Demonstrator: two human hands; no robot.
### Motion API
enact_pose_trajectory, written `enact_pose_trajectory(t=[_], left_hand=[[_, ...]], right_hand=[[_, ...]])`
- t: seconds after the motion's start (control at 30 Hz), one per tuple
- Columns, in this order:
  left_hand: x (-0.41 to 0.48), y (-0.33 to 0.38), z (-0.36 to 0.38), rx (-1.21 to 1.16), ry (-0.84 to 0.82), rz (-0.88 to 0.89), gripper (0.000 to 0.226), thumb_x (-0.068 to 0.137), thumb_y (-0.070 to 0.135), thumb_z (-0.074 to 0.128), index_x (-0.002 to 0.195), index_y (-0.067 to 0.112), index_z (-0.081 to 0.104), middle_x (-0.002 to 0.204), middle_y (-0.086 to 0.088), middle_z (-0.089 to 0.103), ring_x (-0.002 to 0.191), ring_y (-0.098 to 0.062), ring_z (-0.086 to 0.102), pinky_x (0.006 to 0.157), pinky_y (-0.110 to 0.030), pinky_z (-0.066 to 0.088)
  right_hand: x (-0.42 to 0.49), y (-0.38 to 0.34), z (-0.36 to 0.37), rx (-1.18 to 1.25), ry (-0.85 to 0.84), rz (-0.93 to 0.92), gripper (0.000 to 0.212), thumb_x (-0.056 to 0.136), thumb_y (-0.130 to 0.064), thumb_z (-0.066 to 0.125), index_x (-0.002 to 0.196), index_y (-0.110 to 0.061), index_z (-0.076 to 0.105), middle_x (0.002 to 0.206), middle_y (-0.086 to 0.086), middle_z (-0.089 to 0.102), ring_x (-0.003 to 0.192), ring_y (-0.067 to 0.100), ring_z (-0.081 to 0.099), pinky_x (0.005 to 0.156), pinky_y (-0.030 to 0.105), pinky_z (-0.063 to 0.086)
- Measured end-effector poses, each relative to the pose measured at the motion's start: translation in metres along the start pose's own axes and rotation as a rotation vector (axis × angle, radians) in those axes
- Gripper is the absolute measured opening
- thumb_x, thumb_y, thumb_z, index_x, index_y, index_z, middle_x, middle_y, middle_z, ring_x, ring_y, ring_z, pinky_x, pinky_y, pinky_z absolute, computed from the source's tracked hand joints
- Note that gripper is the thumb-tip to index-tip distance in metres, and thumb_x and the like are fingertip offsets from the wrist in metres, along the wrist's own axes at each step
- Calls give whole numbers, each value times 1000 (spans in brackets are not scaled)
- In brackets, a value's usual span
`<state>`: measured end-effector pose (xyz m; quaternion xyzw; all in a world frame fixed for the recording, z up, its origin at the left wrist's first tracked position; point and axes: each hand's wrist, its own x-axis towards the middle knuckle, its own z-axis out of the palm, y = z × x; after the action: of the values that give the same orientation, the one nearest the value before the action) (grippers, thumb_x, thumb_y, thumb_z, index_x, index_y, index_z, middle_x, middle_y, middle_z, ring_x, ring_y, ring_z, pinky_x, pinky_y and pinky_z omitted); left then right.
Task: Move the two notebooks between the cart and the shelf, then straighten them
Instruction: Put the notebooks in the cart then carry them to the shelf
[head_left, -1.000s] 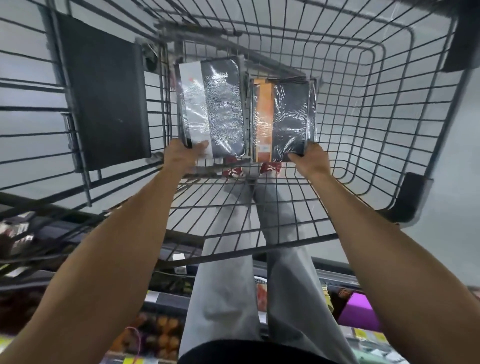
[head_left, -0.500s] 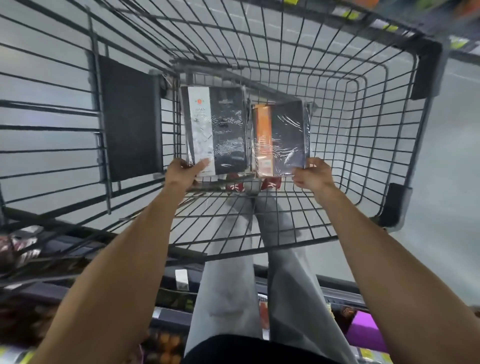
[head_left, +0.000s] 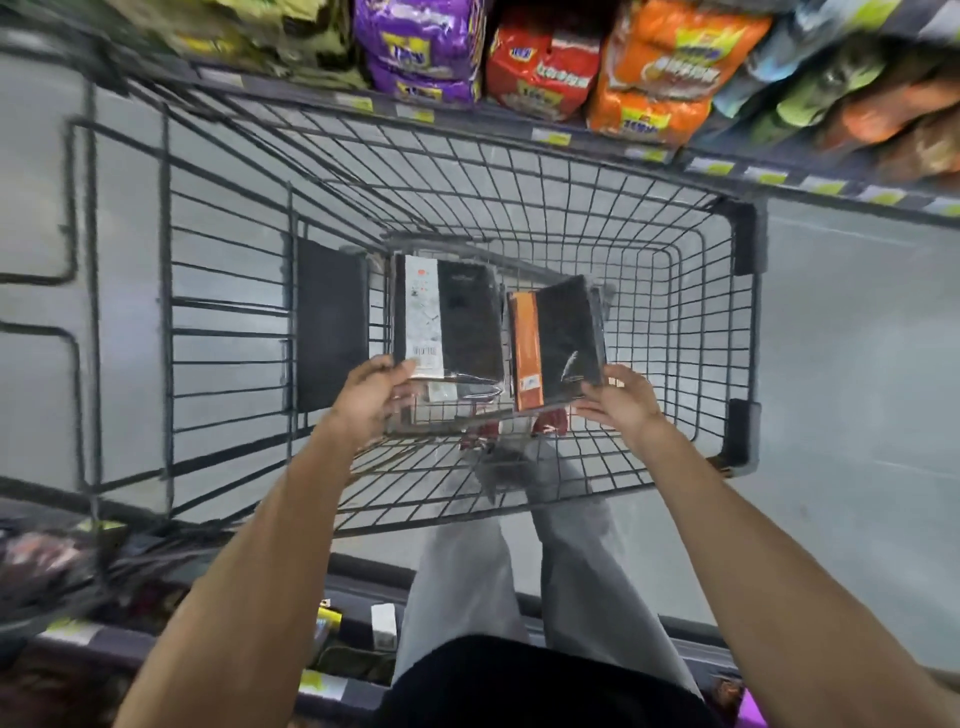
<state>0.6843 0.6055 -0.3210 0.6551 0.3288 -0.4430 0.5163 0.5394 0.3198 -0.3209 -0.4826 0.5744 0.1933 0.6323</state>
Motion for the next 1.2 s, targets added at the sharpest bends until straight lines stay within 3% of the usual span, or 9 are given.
enact_pose_trajectory(t=[0.07,0.17,0.3,0.4,0.6,0.8,1.0,1.1,1.2], left_hand=[[-14,4,-6,-22,-9,8,34,86,22,77,114,14,60,96,1,75,79,-12,72,74,-25,56],[-37,10,-18,36,-31,54,63,80,30,81,135,11,56,88,3,73,79,-16,68,84,-35,52],[-81,25,-22,6,-19,155,41,82,25,80,117,18,62,89,4,67,64,-12,59,65,-27,47],[-116,38,-26,11,-86,267,21,82,19,76,97,20,62,72,2,57,62,-15,47,61,-27,36],[-182,68,-25,38,-241,464,7,91,18,66,97,20,64,59,8,48,56,-10,35,57,-25,27],[-232,80,-6,31,-344,607,8,97,18,61,105,20,62,62,8,47,56,-11,36,59,-23,30],[-261,83,32,65,-432,651,48,95,22,63,140,12,50,96,-8,50,53,-7,37,49,-13,37],[-276,82,57,57,-478,630,54,94,16,62,145,11,45,75,-1,48,49,-6,36,53,-11,45],[-291,80,82,93,-514,603,66,90,19,64,150,15,38,68,3,42,47,-5,39,95,-24,51]], right_hand=[[-15,-1,-3,29,-1,-39,40,93,-1,64,130,-10,52,123,21,65,72,14,74,61,20,58],[-46,-5,-8,112,13,-95,41,91,-6,68,130,-8,54,119,20,67,72,15,73,59,20,57],[-100,-8,-14,191,59,-201,33,90,-8,70,121,-14,60,104,14,71,77,18,69,59,20,55],[-137,-10,-15,215,99,-265,41,90,-9,70,128,-9,57,91,10,72,73,16,69,61,23,54],[-208,-19,-18,323,137,-422,41,90,-10,70,127,-9,54,80,5,69,63,12,65,61,27,50],[-268,-19,-35,430,161,-622,25,93,-13,65,117,-6,69,79,4,67,62,12,56,51,18,44],[-310,7,-73,539,273,-742,14,95,-10,60,97,-13,74,77,0,65,59,12,51,47,19,34],[-325,23,-101,587,338,-769,13,95,-8,59,97,-12,72,81,0,64,58,12,53,45,18,35],[-332,40,-134,607,381,-792,15,96,-7,57,104,-6,69,86,3,63,59,12,53,44,18,36]])
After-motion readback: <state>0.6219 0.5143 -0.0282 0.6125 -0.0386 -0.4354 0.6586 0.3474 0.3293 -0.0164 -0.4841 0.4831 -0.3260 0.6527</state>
